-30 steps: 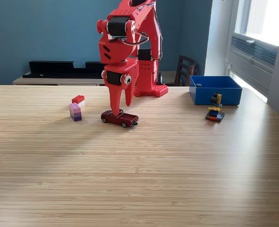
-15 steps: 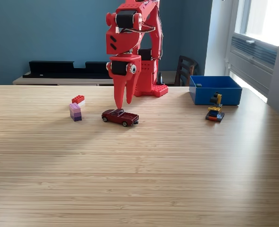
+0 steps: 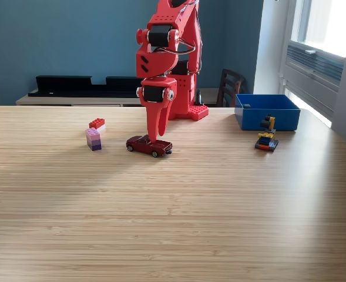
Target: Grasp a lego block and put it in the bin.
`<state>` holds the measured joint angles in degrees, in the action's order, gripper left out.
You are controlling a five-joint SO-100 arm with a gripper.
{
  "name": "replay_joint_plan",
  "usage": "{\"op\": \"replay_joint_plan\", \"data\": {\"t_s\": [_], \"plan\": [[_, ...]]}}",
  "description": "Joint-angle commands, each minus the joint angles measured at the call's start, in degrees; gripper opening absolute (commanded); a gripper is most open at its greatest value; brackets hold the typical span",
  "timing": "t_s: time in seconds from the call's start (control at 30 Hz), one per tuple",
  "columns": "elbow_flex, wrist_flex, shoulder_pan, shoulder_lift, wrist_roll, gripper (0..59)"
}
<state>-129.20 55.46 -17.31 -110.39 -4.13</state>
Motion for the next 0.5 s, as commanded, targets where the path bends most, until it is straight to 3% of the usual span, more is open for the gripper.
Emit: {"op": "replay_joint_plan", "data": {"t_s": [0.03, 0.27, 0.5], "plan": [[0.97, -0.44, -0.18, -3.43, 2.99, 23.2], [1.14, -1.05, -1.05, -3.16, 2.99, 28.4], [-1.67, -6.59, -2.72, -2.72, 1.49, 30.0]]}}
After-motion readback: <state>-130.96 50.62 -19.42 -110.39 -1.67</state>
